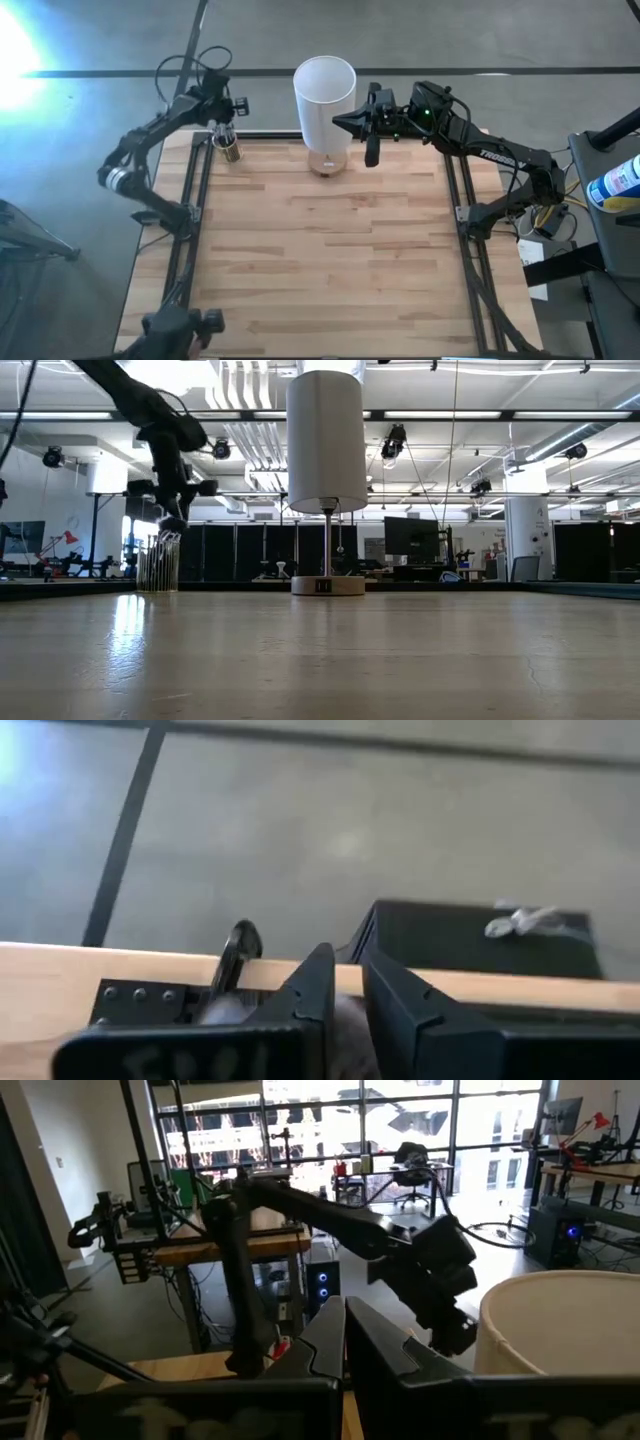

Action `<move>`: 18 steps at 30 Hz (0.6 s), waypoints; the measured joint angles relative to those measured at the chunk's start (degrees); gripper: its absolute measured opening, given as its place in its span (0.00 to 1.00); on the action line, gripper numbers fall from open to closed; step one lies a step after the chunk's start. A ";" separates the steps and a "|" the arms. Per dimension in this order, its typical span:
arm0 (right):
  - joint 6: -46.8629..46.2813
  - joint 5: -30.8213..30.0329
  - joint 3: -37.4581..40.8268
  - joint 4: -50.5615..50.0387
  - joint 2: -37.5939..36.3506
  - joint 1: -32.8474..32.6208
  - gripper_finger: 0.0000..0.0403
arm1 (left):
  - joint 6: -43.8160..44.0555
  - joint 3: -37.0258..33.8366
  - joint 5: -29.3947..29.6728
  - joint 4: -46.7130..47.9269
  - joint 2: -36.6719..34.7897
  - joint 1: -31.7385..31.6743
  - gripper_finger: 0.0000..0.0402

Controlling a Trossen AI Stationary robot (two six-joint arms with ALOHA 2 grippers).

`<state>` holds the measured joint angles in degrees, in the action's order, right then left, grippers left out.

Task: Pick & Place Makeup Brushes
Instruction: Return to Home Position

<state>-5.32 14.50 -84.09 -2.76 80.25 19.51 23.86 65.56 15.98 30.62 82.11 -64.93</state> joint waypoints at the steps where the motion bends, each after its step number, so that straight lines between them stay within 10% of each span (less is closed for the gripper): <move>1: -0.01 0.04 0.00 0.00 0.00 0.00 0.02 | -0.47 0.97 -0.07 1.10 1.30 -0.12 0.11; 18: 0.70 0.51 0.00 -0.28 0.00 0.02 0.02 | -0.28 -1.21 -0.63 6.11 -7.16 1.33 0.00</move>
<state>-4.62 15.01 -84.09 -3.05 80.25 19.53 23.58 64.36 15.35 36.73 74.95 -63.61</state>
